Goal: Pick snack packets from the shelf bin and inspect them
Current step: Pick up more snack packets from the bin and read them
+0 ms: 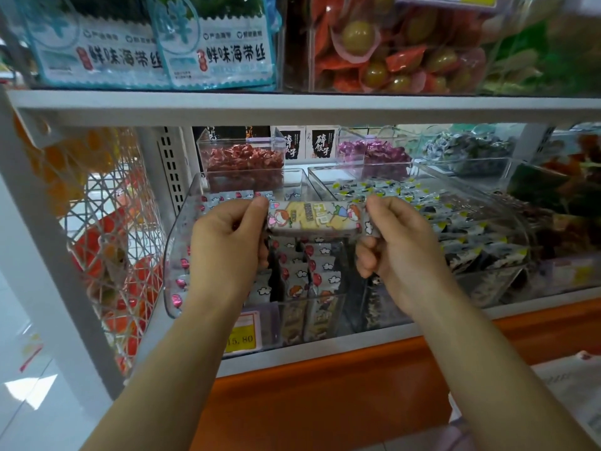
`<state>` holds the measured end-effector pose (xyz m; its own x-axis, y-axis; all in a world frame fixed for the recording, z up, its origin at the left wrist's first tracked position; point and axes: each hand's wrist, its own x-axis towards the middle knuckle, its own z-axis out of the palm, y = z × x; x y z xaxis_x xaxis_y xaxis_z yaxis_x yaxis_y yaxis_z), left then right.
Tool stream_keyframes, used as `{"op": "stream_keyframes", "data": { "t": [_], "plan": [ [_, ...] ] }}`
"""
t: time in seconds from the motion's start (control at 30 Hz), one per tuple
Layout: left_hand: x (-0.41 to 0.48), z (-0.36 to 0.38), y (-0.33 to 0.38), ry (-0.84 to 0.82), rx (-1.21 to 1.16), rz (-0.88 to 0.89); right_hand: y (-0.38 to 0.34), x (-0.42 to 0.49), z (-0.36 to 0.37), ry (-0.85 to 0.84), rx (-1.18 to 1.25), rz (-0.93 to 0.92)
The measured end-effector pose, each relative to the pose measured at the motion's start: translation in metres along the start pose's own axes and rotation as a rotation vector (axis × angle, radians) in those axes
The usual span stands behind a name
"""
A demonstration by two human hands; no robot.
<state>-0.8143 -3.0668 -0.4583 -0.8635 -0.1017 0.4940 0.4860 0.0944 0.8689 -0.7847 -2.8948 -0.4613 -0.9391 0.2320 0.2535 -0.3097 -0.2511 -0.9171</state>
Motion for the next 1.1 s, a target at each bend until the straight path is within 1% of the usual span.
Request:
{"op": "stream_keyframes", "data": {
  "t": [0.07,0.17,0.23,0.3,0.43,0.53,0.57,0.6,0.7,0.73,0.83,0.93,1.1],
  "plan": [
    [0.0,0.0,0.001,-0.02,-0.024,-0.014,-0.002,0.0,-0.001,0.0,0.137,0.064],
    [0.0,0.0,0.002,-0.068,-0.163,-0.159,-0.002,0.001,-0.002,0.003,0.248,0.132],
    [0.001,-0.001,0.002,-0.131,-0.299,-0.28,-0.002,0.002,-0.001,0.001,0.323,0.167],
    [0.001,-0.001,0.004,-0.171,-0.489,-0.401,-0.004,0.002,0.0,-0.006,0.41,0.197],
    [0.002,0.002,0.009,-0.162,-0.871,-0.61,-0.003,0.002,0.002,-0.019,0.595,0.269],
    [0.001,0.003,0.011,-0.16,-1.02,-0.683,-0.001,0.002,0.005,-0.009,0.726,0.324],
    [0.001,0.003,0.012,-0.167,-1.015,-0.682,0.0,0.002,0.006,-0.002,0.744,0.326],
    [0.001,0.003,0.011,-0.174,-0.948,-0.656,0.0,0.003,0.006,0.011,0.734,0.314],
    [0.0,0.002,0.008,-0.189,-0.515,-0.432,0.001,0.005,0.005,0.072,0.62,0.263],
    [-0.001,0.001,0.008,-0.194,-0.422,-0.359,0.001,0.006,0.004,0.082,0.6,0.264],
    [0.001,-0.004,0.01,-0.263,-0.37,-0.236,0.002,0.008,0.001,0.09,0.567,0.287],
    [0.002,-0.008,0.009,-0.278,-0.28,-0.181,0.003,0.009,-0.001,0.067,0.484,0.256],
    [0.002,-0.007,0.005,-0.15,-0.279,-0.182,0.002,0.005,-0.002,-0.077,0.284,0.164]
  ]
}}
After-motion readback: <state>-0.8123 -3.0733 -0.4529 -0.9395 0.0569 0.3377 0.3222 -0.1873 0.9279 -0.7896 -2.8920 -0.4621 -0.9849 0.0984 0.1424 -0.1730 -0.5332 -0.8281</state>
